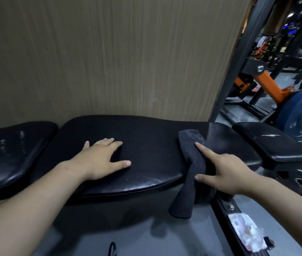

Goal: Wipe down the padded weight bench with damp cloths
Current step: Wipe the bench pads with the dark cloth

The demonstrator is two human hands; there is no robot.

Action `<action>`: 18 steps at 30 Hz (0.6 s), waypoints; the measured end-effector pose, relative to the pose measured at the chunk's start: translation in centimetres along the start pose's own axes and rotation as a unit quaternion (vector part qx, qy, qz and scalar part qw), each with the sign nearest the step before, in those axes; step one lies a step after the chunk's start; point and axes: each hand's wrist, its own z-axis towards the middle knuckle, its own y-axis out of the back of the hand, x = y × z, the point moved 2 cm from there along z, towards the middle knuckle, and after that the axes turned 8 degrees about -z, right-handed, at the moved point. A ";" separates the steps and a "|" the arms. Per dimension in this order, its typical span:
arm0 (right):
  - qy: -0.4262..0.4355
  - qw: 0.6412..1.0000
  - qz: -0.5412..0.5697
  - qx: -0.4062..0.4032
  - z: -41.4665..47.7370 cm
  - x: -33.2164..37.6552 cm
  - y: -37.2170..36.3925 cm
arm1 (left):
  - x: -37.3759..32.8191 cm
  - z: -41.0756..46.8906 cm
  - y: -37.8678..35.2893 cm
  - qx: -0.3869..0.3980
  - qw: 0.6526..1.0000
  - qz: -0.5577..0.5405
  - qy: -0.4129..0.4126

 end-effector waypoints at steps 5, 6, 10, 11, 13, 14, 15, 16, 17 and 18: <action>0.085 0.996 -0.010 -0.008 0.7 5.4 0.4 | 2.9 -2.3 0.7 -0.013 1.000 0.002 0.024; 0.101 0.995 0.002 -0.010 0.8 6.5 0.5 | 3.6 -2.8 0.9 -0.016 0.999 0.005 0.030; 0.161 0.986 0.040 -0.018 1.4 10.8 0.4 | 6.5 -4.8 1.4 -0.020 0.998 0.016 0.051; 0.173 0.984 0.042 -0.016 1.7 12.0 0.3 | 7.2 -5.3 1.5 -0.021 0.998 0.020 0.055; 0.198 0.979 0.039 -0.017 2.2 14.4 0.2 | 8.7 -6.2 1.7 -0.029 0.997 0.028 0.062; 0.209 0.977 0.041 -0.017 2.5 15.7 0.2 | 9.5 -6.7 1.8 -0.035 0.997 0.031 0.065; 0.219 0.974 0.045 -0.017 2.8 17.1 0.2 | 10.2 -7.0 1.9 -0.042 0.996 0.033 0.068; 0.228 0.972 0.050 -0.014 3.1 18.4 0.1 | 10.9 -7.3 2.1 -0.050 0.996 0.035 0.072; 0.237 0.970 0.056 -0.011 3.4 19.9 0.1 | 11.7 -7.6 2.3 -0.058 0.995 0.035 0.077; 0.244 0.968 0.064 -0.008 3.6 21.4 0.1 | 12.4 -7.9 2.6 -0.067 0.994 0.036 0.084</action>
